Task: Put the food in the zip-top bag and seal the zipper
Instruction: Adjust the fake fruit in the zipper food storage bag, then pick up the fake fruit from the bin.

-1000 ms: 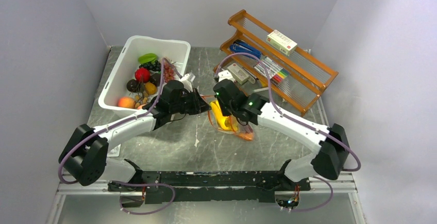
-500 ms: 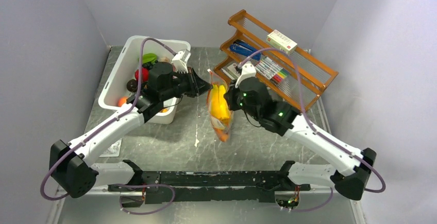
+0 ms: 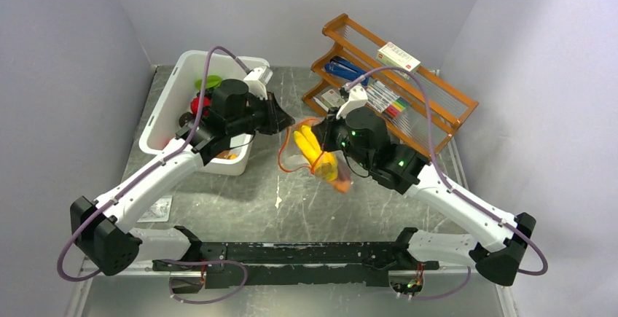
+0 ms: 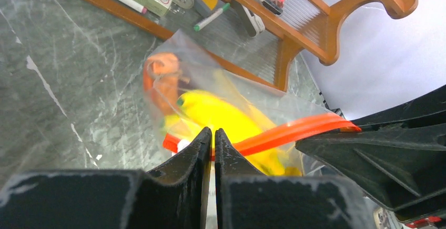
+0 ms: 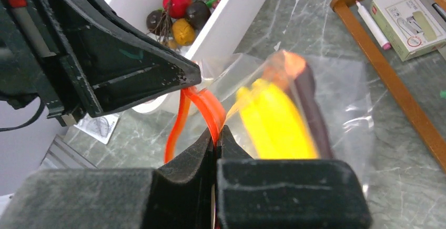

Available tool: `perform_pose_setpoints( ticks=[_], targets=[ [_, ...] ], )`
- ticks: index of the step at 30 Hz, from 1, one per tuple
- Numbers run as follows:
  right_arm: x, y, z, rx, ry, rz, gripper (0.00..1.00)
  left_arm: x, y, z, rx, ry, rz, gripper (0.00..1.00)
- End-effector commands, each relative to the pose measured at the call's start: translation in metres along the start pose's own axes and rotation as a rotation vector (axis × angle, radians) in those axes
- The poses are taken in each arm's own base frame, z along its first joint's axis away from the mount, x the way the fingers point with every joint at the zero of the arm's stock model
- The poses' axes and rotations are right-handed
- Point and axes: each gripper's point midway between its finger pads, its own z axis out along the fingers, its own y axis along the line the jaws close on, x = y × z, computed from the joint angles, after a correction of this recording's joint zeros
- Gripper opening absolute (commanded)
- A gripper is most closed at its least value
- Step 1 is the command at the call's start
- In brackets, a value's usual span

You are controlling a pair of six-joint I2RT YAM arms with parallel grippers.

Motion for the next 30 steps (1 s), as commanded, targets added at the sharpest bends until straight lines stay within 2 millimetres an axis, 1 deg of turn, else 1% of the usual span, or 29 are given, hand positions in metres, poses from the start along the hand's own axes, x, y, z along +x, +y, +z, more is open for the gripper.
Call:
perform_pose_setpoints(
  ticks=[1, 2, 3, 5, 6, 7, 9, 10, 11, 12, 13, 16, 17, 18, 19, 22, 26, 30],
  targets=[
    [0.000, 0.000, 0.005, -0.005, -0.031, 0.034, 0.00, -0.011, 0.001, -0.010, -0.052, -0.012, 0.048, 0.08],
    [0.004, -0.002, 0.006, 0.002, -0.028, 0.036, 0.00, -0.013, 0.000, -0.012, -0.054, -0.016, 0.054, 0.13],
    [0.006, -0.003, 0.006, 0.003, -0.027, 0.037, 0.00, -0.014, 0.000, -0.014, -0.057, -0.018, 0.061, 0.21],
    [0.007, -0.005, 0.006, 0.005, -0.030, 0.039, 0.00, -0.015, 0.003, -0.018, -0.076, -0.019, 0.082, 0.44],
    [0.007, -0.005, 0.006, 0.007, -0.031, 0.039, 0.00, -0.016, 0.006, -0.021, -0.097, -0.018, 0.093, 0.52],
    [0.008, -0.007, 0.006, 0.013, -0.033, 0.039, 0.00, -0.017, 0.011, -0.023, -0.125, -0.020, 0.100, 0.57],
    [0.010, -0.010, 0.006, 0.018, -0.033, 0.037, 0.00, -0.019, 0.022, -0.027, -0.188, -0.032, 0.116, 0.64],
    [0.012, -0.009, 0.006, 0.014, -0.031, 0.036, 0.00, -0.020, 0.027, -0.030, -0.216, -0.036, 0.124, 0.72],
    [0.013, -0.009, 0.006, 0.007, -0.029, 0.039, 0.00, -0.022, 0.031, -0.033, -0.244, -0.043, 0.132, 0.88],
    [0.016, -0.007, 0.006, -0.003, -0.023, 0.039, 0.00, -0.024, 0.036, -0.036, -0.268, -0.049, 0.142, 0.98],
    [0.019, -0.006, 0.007, -0.014, -0.016, 0.041, 0.00, -0.026, 0.039, -0.039, -0.290, -0.053, 0.151, 1.00],
    [0.023, -0.001, 0.008, -0.043, -0.003, 0.048, 0.00, -0.037, 0.055, -0.049, -0.376, -0.066, 0.178, 1.00],
    [0.023, 0.001, 0.008, -0.052, -0.002, 0.048, 0.00, -0.042, 0.064, -0.051, -0.409, -0.071, 0.175, 1.00],
    [0.031, -0.002, 0.010, -0.049, 0.016, 0.044, 0.00, -0.047, 0.073, -0.054, -0.436, -0.071, 0.193, 1.00],
    [0.035, -0.003, 0.011, -0.049, 0.022, 0.041, 0.00, -0.051, 0.082, -0.057, -0.455, -0.071, 0.193, 1.00],
    [0.038, -0.003, 0.011, -0.059, 0.027, 0.032, 0.00, -0.063, 0.104, -0.062, -0.461, -0.066, 0.191, 1.00],
    [0.040, -0.005, 0.010, -0.055, 0.031, 0.009, 0.00, -0.073, 0.140, -0.072, -0.560, -0.049, 0.188, 0.99],
    [0.038, -0.002, 0.008, -0.084, 0.011, 0.009, 0.00, -0.080, 0.181, -0.084, -0.657, -0.067, 0.148, 0.88]
  ],
)
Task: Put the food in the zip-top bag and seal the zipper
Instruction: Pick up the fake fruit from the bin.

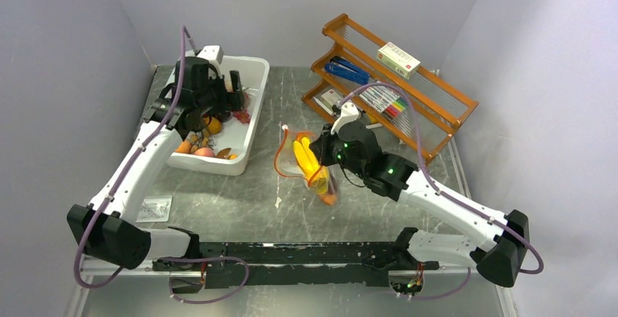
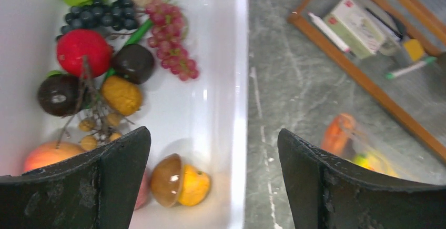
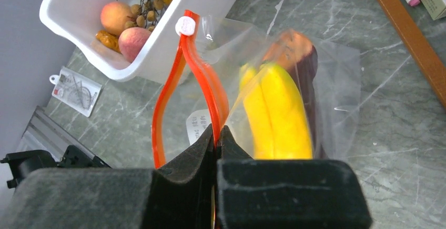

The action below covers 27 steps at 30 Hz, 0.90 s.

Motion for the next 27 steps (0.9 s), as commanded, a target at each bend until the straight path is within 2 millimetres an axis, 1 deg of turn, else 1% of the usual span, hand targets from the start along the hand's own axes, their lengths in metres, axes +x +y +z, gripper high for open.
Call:
perform_pose_setpoints(
  ticks=[1, 3, 4, 5, 6, 7, 8, 9, 12, 16, 20, 23, 24, 27],
  targets=[
    [-0.021, 0.014, -0.007, -0.075, -0.086, 0.010, 0.00, -0.001, 0.045, 0.012, -0.100, 0.014, 0.002, 0.84],
    [-0.020, 0.016, -0.006, -0.085, -0.080, 0.007, 0.00, 0.004, 0.065, 0.024, -0.144, 0.033, 0.008, 0.73],
    [-0.019, 0.017, -0.005, -0.089, -0.077, 0.005, 0.00, 0.007, 0.075, 0.031, -0.166, 0.050, 0.015, 0.70],
    [-0.018, 0.018, -0.004, -0.094, -0.073, 0.003, 0.00, 0.012, 0.086, 0.041, -0.183, 0.078, 0.021, 0.70],
    [-0.018, 0.018, -0.004, -0.099, -0.071, 0.002, 0.00, 0.015, 0.087, 0.050, -0.155, 0.095, 0.041, 0.73],
    [-0.017, 0.019, -0.004, -0.105, -0.071, 0.001, 0.00, 0.018, 0.085, 0.060, -0.113, 0.104, 0.063, 0.78],
    [-0.017, 0.020, -0.005, -0.112, -0.073, -0.001, 0.00, 0.020, 0.085, 0.069, -0.089, 0.108, 0.083, 0.81],
    [-0.019, 0.021, -0.006, -0.121, -0.081, -0.001, 0.00, 0.021, 0.088, 0.077, -0.085, 0.114, 0.103, 0.81],
    [-0.024, 0.024, -0.010, -0.133, -0.095, -0.002, 0.00, 0.022, 0.101, 0.096, -0.094, 0.134, 0.172, 0.79],
    [-0.027, 0.024, -0.012, -0.127, -0.091, -0.004, 0.00, 0.024, 0.111, 0.121, -0.042, 0.169, 0.223, 0.75],
    [-0.031, 0.024, -0.016, -0.120, -0.095, 0.000, 0.00, 0.027, 0.130, 0.146, -0.045, 0.204, 0.226, 0.64],
    [-0.035, 0.021, -0.021, -0.104, -0.108, 0.003, 0.00, 0.031, 0.134, 0.161, -0.027, 0.223, 0.251, 0.64],
    [-0.036, 0.020, -0.022, -0.096, -0.110, 0.001, 0.00, 0.036, 0.135, 0.166, -0.023, 0.238, 0.253, 0.65],
    [-0.038, 0.017, -0.024, -0.075, -0.108, 0.000, 0.00, 0.041, 0.135, 0.176, -0.008, 0.258, 0.257, 0.68]
  ],
)
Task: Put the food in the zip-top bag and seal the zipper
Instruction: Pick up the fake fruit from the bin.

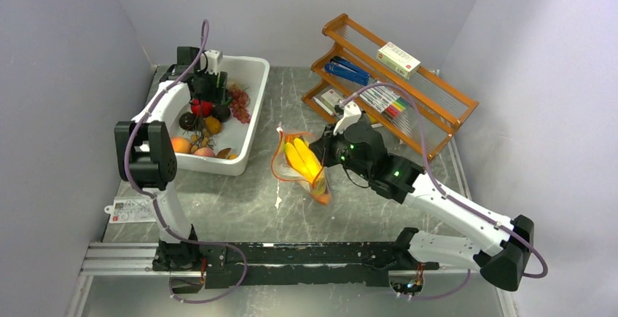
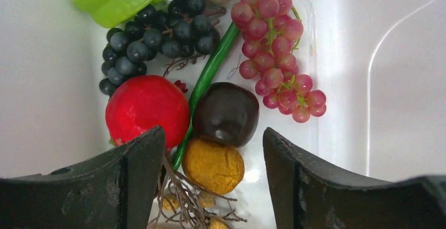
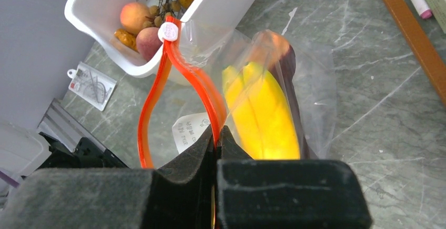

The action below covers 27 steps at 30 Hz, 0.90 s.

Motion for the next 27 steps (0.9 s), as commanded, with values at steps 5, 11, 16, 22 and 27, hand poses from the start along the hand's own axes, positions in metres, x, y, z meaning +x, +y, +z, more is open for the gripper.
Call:
perform_pose_setpoints(
  ticks=[5, 11, 16, 22, 27],
  targets=[
    [-0.032, 0.007, -0.011, -0.003, -0.083, 0.010, 0.00, -0.003, -0.008, 0.025, 0.083, 0.010, 0.048, 0.71],
    [-0.030, 0.004, -0.012, 0.008, -0.084, 0.018, 0.00, 0.009, -0.013, 0.036, 0.086, 0.060, 0.050, 0.73],
    [-0.029, 0.002, -0.016, 0.008, -0.100, 0.027, 0.00, 0.022, -0.007, 0.043, 0.057, 0.096, 0.055, 0.73],
    [-0.027, -0.001, -0.016, 0.018, -0.092, 0.012, 0.00, 0.031, -0.007, 0.051, 0.059, 0.126, 0.073, 0.78],
    [-0.029, -0.001, -0.017, 0.016, -0.098, 0.002, 0.00, 0.036, -0.007, 0.062, 0.062, 0.149, 0.053, 0.69]
  ],
)
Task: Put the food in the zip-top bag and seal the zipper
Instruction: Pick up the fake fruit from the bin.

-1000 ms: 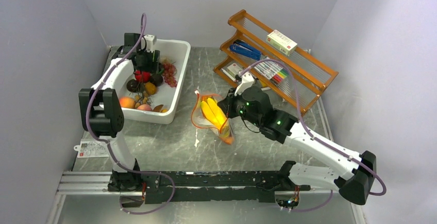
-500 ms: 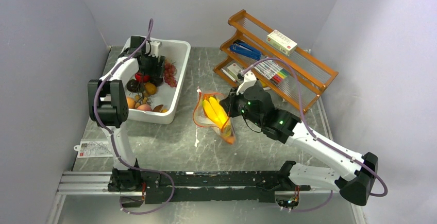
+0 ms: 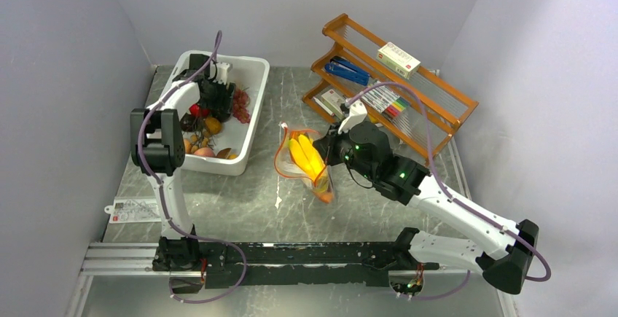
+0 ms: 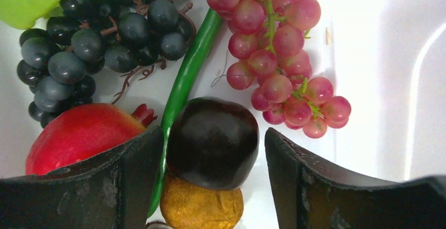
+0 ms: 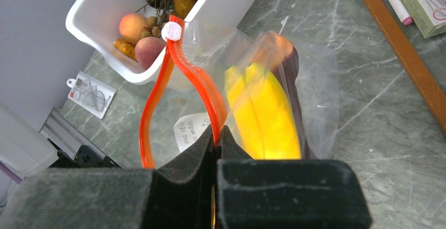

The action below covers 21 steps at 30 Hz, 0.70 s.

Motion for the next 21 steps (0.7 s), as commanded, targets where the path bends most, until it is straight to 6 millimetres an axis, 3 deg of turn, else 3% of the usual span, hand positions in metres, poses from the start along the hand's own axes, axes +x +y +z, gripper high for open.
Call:
perform_pose_setpoints(
  ticks=[1, 7, 14, 17, 21],
  targets=[
    [-0.018, 0.004, -0.005, -0.011, -0.061, -0.003, 0.00, -0.002, 0.005, 0.008, -0.024, 0.023, 0.006, 0.68],
    [-0.017, 0.000, -0.003, 0.008, -0.063, -0.014, 0.00, -0.002, 0.008, 0.005, -0.060, 0.027, 0.001, 0.60],
    [-0.019, 0.002, -0.005, -0.004, -0.070, 0.000, 0.00, 0.006, 0.009, 0.009, -0.072, 0.048, -0.007, 0.62],
    [-0.020, 0.002, -0.007, -0.002, -0.072, 0.000, 0.00, 0.005, 0.005, 0.007, -0.069, 0.052, -0.008, 0.47],
    [-0.020, 0.001, -0.009, -0.003, -0.075, 0.006, 0.00, -0.007, 0.002, -0.008, -0.097, 0.026, -0.009, 0.48]
  ],
)
